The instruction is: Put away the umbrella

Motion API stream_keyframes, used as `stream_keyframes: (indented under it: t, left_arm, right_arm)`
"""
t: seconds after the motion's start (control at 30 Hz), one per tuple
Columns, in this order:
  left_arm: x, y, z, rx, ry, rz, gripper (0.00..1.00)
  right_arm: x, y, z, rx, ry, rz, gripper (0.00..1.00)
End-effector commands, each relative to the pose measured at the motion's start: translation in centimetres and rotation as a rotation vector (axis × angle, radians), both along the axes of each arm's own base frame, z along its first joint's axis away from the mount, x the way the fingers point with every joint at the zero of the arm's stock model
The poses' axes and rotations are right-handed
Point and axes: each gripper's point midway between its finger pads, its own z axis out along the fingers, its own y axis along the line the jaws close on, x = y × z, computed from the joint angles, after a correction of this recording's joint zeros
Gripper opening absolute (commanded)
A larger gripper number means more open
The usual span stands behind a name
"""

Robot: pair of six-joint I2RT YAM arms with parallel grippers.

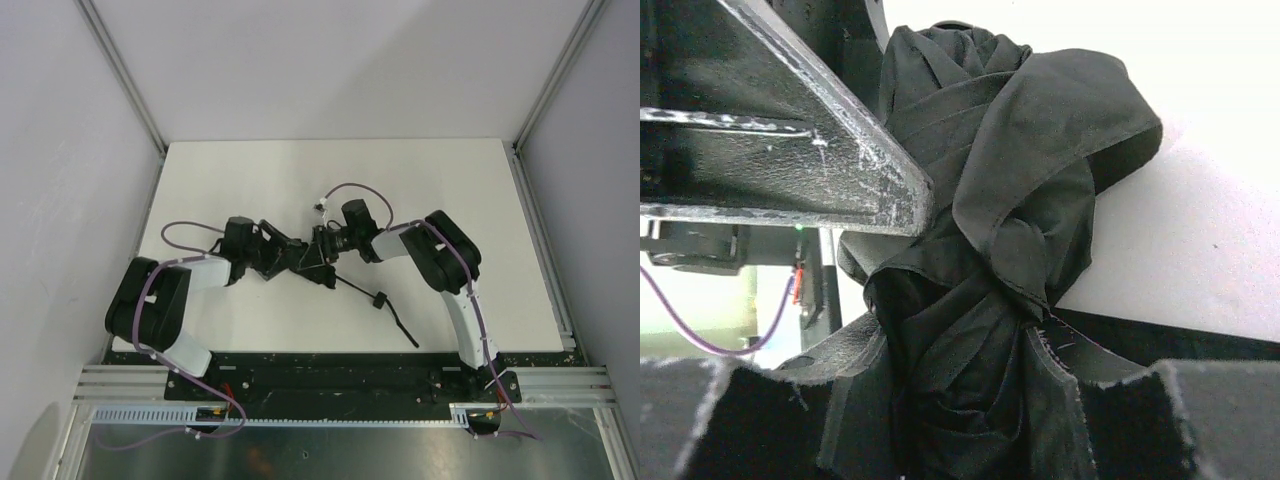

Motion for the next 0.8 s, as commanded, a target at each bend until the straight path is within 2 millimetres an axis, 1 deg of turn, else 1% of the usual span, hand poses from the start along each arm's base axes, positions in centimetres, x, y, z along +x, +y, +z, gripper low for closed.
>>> stream_keyframes:
  t: [0.0,0.07,0.13,0.17,0.2,0.23,0.27,0.33,0.43,0.57,0.67,0.77]
  left_arm:
    - [-1.9,-0.6,-3.5,0.034,0.125,-0.004,0.75]
    - [-2.2,-0.5,-3.8,0.041,0.127,-0.001,0.56]
    - [-2.2,-0.3,-3.9,0.05,0.113,-0.002,0.29]
    - [-2.2,-0.3,-3.8,0.055,0.105,-0.002,0.17]
    - [-2.2,-0.2,-3.7,0.062,0.095,-0.004,0.1]
    - [-2.1,-0.1,-3.6,0.07,0.084,-0.005,0.05]
    - [-2.0,0.0,-3.6,0.079,0.076,-0.008,0.02]
    - [-2.0,0.1,-3.6,0.091,0.071,-0.012,0.01]
    - [-2.3,0.1,-4.0,0.097,0.08,-0.015,0.0]
    - [-2.6,0.2,-4.2,0.104,0.09,-0.011,0.0]
    - [-2.7,0.3,-4.3,0.106,0.096,-0.008,0.0]
    - [-2.7,0.3,-4.3,0.107,0.1,-0.004,0.0]
  right_arm:
    - [-4.5,-1.7,-5.5,-0.091,0.267,0.041,0.0]
    - [-4.3,-1.4,-4.9,-0.07,0.276,0.039,0.0]
    - [-4.2,-1.2,-4.1,-0.048,0.272,0.042,0.0]
    - [-4.1,-1.1,-3.8,-0.041,0.267,0.043,0.0]
    - [-4.0,-1.1,-3.5,-0.04,0.26,0.039,0.0]
    - [-3.7,-1.1,-3.3,-0.045,0.249,0.028,0.01]
    - [-3.3,-1.1,-3.1,-0.058,0.234,0.01,0.06]
    - [-2.6,-1.4,-2.7,-0.104,0.197,-0.037,0.27]
    - [-1.2,-2.2,-1.8,-0.206,0.112,-0.122,0.52]
    - [1.1,-4.2,0.0,-0.358,-0.055,-0.239,0.77]
    - [2.4,-5.5,1.6,-0.44,-0.188,-0.297,0.87]
    - [2.6,-5.7,3.0,-0.502,-0.325,-0.322,0.9]
